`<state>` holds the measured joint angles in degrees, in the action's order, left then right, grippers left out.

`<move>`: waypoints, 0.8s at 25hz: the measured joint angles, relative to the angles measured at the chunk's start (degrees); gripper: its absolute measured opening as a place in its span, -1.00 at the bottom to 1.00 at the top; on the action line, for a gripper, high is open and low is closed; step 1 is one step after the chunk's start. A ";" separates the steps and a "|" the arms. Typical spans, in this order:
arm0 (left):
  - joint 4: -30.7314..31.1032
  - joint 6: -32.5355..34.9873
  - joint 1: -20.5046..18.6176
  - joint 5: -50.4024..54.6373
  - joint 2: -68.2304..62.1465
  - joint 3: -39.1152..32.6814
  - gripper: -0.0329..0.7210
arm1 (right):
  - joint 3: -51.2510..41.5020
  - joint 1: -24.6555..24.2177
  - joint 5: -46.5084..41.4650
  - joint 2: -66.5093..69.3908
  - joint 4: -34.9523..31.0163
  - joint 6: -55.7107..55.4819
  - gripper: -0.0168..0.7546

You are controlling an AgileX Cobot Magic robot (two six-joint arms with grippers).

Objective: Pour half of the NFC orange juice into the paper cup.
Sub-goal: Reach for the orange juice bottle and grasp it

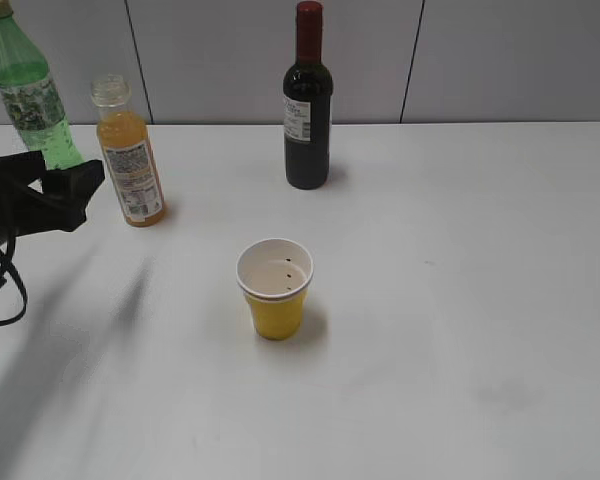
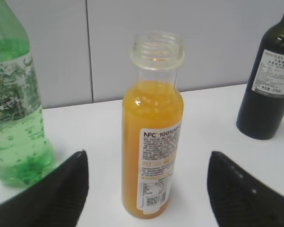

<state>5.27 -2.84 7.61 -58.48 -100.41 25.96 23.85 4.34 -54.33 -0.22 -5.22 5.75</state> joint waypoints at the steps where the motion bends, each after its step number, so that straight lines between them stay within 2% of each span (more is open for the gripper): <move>1: 0.14 0.00 0.00 -1.02 -1.05 0.00 0.66 | 0.00 0.00 0.00 0.00 0.00 0.00 0.41; 8: 0.55 0.00 0.00 -5.84 -6.72 0.12 0.66 | 0.00 0.00 0.00 0.00 0.00 0.00 0.41; 15: 4.57 0.00 0.00 -6.58 -10.99 3.35 0.67 | 0.00 0.00 0.00 0.00 0.00 0.00 0.41; 20: 4.85 0.00 0.00 -6.63 -14.64 6.68 0.81 | 0.00 0.00 0.00 0.00 -0.05 0.00 0.41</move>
<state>10.12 -2.84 7.61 -65.11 -115.05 32.64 23.85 4.34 -54.33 -0.22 -5.27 5.75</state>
